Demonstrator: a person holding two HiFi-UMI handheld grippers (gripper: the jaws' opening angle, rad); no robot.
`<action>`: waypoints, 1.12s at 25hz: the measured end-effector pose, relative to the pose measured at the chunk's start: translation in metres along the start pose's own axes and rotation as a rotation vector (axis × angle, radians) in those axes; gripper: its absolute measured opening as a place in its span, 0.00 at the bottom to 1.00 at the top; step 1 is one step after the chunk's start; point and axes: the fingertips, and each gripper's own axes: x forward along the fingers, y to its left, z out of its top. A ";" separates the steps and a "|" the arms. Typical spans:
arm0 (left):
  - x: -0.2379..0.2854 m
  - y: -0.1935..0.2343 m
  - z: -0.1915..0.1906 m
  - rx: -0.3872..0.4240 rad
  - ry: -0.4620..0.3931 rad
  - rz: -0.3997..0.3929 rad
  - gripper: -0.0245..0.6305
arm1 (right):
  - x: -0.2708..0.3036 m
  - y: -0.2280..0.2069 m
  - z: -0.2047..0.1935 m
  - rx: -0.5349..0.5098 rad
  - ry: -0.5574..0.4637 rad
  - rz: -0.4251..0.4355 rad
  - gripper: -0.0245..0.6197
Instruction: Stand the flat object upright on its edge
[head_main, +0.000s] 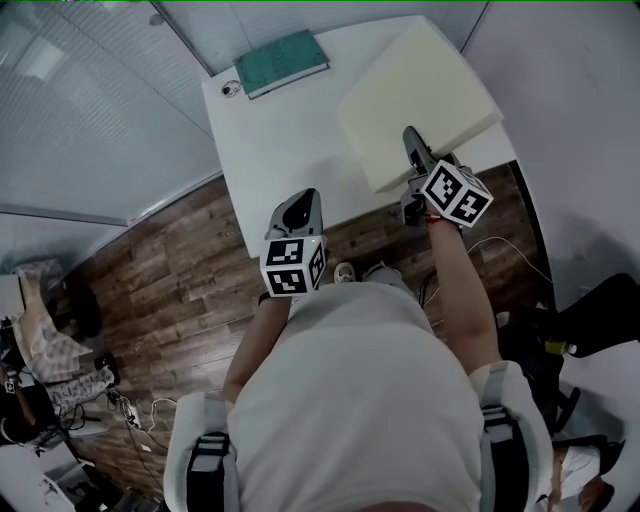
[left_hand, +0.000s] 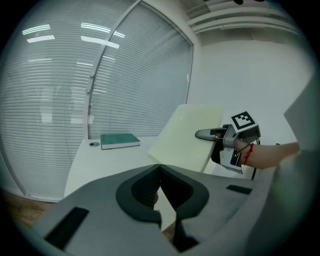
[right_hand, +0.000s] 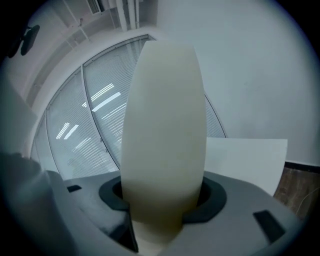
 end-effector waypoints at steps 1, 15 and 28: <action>0.000 0.001 0.000 -0.002 0.001 0.003 0.07 | 0.003 0.000 0.002 -0.025 -0.001 -0.011 0.44; 0.008 0.016 -0.003 -0.039 0.016 0.045 0.07 | 0.061 0.020 0.013 -0.371 0.015 -0.060 0.44; 0.018 0.035 -0.004 -0.064 0.028 0.074 0.07 | 0.097 0.035 0.012 -0.593 0.001 -0.061 0.44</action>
